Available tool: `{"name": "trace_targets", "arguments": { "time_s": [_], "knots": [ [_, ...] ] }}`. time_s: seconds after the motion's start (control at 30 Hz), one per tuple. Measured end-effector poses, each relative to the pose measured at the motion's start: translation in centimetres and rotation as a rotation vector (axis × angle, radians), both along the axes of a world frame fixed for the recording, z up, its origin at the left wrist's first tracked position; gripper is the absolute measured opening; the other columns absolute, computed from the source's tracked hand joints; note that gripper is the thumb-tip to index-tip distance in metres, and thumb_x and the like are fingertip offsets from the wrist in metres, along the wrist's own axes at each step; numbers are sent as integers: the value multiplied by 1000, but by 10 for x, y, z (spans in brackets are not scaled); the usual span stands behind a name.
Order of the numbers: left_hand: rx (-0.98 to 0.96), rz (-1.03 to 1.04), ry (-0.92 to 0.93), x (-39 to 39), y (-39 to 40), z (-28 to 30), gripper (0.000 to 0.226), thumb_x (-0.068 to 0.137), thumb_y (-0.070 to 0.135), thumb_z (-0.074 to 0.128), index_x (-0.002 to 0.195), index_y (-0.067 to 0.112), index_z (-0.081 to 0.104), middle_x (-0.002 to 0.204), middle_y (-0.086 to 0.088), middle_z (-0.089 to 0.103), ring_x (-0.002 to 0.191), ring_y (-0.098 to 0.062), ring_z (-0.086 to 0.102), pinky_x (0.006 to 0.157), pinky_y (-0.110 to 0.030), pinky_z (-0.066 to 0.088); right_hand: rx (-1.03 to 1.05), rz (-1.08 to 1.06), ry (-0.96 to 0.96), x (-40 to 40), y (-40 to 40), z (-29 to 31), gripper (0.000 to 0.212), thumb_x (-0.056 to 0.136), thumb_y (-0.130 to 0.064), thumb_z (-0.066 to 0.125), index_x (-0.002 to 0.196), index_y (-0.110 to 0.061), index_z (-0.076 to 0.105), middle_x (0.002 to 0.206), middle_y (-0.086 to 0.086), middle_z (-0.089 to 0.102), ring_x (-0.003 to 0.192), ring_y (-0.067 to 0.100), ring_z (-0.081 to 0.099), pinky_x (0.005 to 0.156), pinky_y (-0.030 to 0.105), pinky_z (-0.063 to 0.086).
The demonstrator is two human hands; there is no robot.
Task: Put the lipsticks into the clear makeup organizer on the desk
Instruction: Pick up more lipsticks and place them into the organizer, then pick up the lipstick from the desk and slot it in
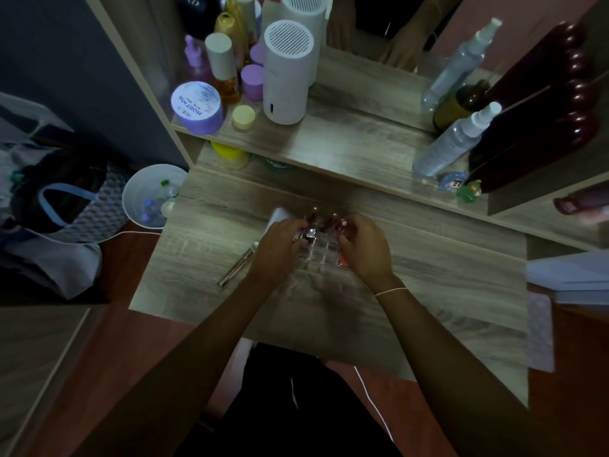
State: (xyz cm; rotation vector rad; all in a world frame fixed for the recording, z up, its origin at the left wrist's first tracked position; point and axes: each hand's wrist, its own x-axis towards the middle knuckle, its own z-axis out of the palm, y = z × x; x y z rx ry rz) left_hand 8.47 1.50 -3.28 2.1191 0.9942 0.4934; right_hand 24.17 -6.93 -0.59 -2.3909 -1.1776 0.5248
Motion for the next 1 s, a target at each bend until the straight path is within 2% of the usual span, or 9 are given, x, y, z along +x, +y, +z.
{"name": "trace_targets", "arguments": {
  "time_s": [0.17, 0.23, 0.33, 0.43, 0.5, 0.7, 0.8, 0.87, 1.0],
  "knots": [
    [-4, 70, -55, -20, -2, 4, 23, 90, 12, 61, 113, 11, 62, 110, -11, 67, 92, -16, 56, 78, -27, 39, 30, -58, 50, -5, -6, 4, 33, 82, -19, 67, 114, -16, 57, 107, 9, 63, 95, 26, 60, 79, 35, 48],
    [25, 140, -43, -39, -2, 2, 21, 91, 15, 60, 111, 13, 62, 108, -9, 66, 90, -19, 58, 77, -26, 40, 93, -134, 39, -12, -13, 5, 44, 84, -22, 67, 125, -17, 50, 118, 8, 57, 103, 18, 54, 82, 29, 43],
    [46, 273, -21, -77, 2, -2, 19, 92, 14, 58, 110, 13, 62, 106, -9, 66, 90, -21, 59, 77, -29, 44, 221, -184, 3, -32, -22, 8, 37, 89, -23, 62, 124, -20, 51, 119, 6, 57, 94, 3, 50, 80, 27, 43],
    [104, 314, 63, -113, 8, -11, 20, 92, 4, 54, 111, 6, 62, 112, -15, 66, 101, -29, 60, 90, -37, 43, 221, 8, 58, -63, -27, 1, 26, 87, -15, 58, 113, -12, 57, 111, 12, 59, 93, 24, 58, 75, 33, 46],
    [135, 299, 150, -130, 14, -19, 25, 92, 5, 52, 115, 3, 61, 120, -18, 64, 112, -33, 58, 97, -42, 41, 152, 171, 82, -86, -25, -6, 25, 86, -14, 58, 112, -11, 58, 114, 14, 58, 97, 31, 60, 76, 39, 50],
    [135, 275, 355, -167, 16, -49, 37, 93, 17, 47, 127, 5, 55, 139, -23, 49, 128, -37, 47, 105, -55, 34, 83, 512, 64, -144, 5, -30, 31, 89, -12, 56, 120, -11, 58, 132, 10, 54, 115, 27, 56, 88, 40, 51],
    [126, 225, 407, -169, 11, -57, 42, 95, 22, 39, 132, 6, 51, 143, -22, 45, 131, -38, 43, 106, -56, 32, -12, 584, 27, -148, 23, -36, 42, 94, -11, 50, 136, -10, 48, 148, 16, 40, 136, 29, 40, 107, 38, 40],
    [116, 210, 444, -169, 12, -60, 44, 95, 24, 36, 133, 7, 49, 143, -21, 45, 132, -37, 43, 105, -56, 33, -37, 611, 2, -150, 34, -40, 46, 88, -6, 53, 134, -11, 50, 144, 18, 43, 129, 34, 46, 101, 40, 43],
    [102, 174, 500, -171, 12, -61, 47, 95, 25, 32, 136, 7, 45, 145, -20, 42, 133, -36, 41, 106, -56, 32, -104, 611, -42, -152, 41, -43, 29, 89, -16, 51, 117, -13, 58, 123, 11, 53, 103, 30, 55, 82, 43, 50]
  ]
}}
